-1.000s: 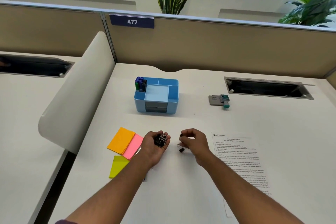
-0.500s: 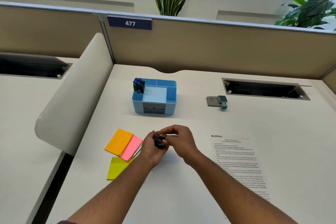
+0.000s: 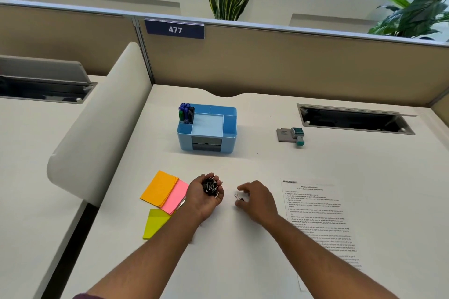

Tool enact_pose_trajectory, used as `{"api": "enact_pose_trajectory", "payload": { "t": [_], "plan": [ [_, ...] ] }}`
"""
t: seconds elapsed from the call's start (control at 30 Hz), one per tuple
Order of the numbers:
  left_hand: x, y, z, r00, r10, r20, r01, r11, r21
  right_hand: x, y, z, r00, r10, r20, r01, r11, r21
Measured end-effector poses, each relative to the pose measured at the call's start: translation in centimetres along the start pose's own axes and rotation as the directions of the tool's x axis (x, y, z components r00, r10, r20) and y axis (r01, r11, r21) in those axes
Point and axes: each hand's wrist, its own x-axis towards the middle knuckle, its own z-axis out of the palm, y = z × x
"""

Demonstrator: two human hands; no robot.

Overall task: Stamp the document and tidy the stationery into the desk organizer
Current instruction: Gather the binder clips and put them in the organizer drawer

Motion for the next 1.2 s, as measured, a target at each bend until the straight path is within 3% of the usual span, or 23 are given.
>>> {"api": "enact_pose_trajectory", "payload": {
  "t": [0.1, 0.27, 0.37, 0.43, 0.5, 0.57, 0.73, 0.8, 0.87, 0.93, 1.03, 1.1, 1.2],
  "plan": [
    [0.1, 0.1, -0.1, 1.000, 0.001, -0.002, -0.001, 1.000, -0.030, -0.6, 1.0, 1.6, 0.998, -0.059, -0.018, 0.056, 0.990, -0.128],
    [0.1, 0.1, -0.4, 1.000, 0.015, -0.020, -0.015, 0.999, -0.036, -0.6, 0.8, 2.4, 0.995, -0.086, -0.049, 0.078, 0.985, -0.155],
    [0.0, 0.1, -0.2, 1.000, 0.018, -0.018, -0.019, 1.000, -0.023, -0.4, -0.4, 1.6, 0.989, 0.000, -0.147, 0.017, 0.993, 0.115],
    [0.0, 0.1, -0.2, 0.999, 0.032, -0.016, -0.033, 0.999, -0.022, -0.6, -2.1, 0.7, 0.971, 0.071, -0.228, 0.026, 0.917, 0.398],
    [0.2, 0.0, -0.3, 0.999, 0.046, -0.011, -0.046, 0.999, -0.014, -1.1, -4.0, -0.5, 0.955, 0.055, -0.290, 0.120, 0.826, 0.551],
    [0.5, -0.1, -0.3, 0.999, 0.053, 0.009, -0.053, 0.999, 0.001, -1.7, -5.7, -1.3, 0.948, -0.028, -0.316, 0.217, 0.784, 0.581],
    [0.0, -0.6, 0.2, 0.997, 0.029, 0.074, -0.031, 0.999, 0.018, -1.8, -6.5, 0.0, 0.917, -0.217, -0.333, 0.351, 0.838, 0.419],
    [-0.3, -0.6, 0.6, 0.997, 0.028, 0.073, -0.029, 1.000, 0.011, -1.6, -6.2, 0.2, 0.884, -0.157, -0.439, 0.346, 0.852, 0.393],
    [-0.6, -0.5, 0.7, 0.998, 0.025, 0.065, -0.026, 1.000, 0.005, -1.4, -5.8, 0.0, 0.883, 0.008, -0.469, 0.243, 0.848, 0.471],
    [-0.6, -0.3, 0.6, 0.998, 0.022, 0.062, -0.022, 1.000, -0.003, -1.1, -5.9, -0.3, 0.939, 0.206, -0.274, 0.037, 0.734, 0.678],
    [-0.8, -0.6, 1.0, 0.997, 0.025, 0.067, -0.027, 0.999, 0.024, -0.3, -6.3, 0.0, 0.958, 0.257, 0.129, -0.208, 0.310, 0.928],
    [-1.0, -1.4, 1.8, 0.997, 0.051, 0.065, -0.056, 0.995, 0.083, 0.1, -6.9, 0.2, 0.936, 0.253, 0.244, -0.262, 0.043, 0.964],
    [-1.6, -2.1, 3.1, 0.990, 0.132, 0.058, -0.139, 0.978, 0.152, 0.6, -8.2, 0.7, 0.903, 0.284, 0.324, -0.261, -0.235, 0.936]
  ]
}}
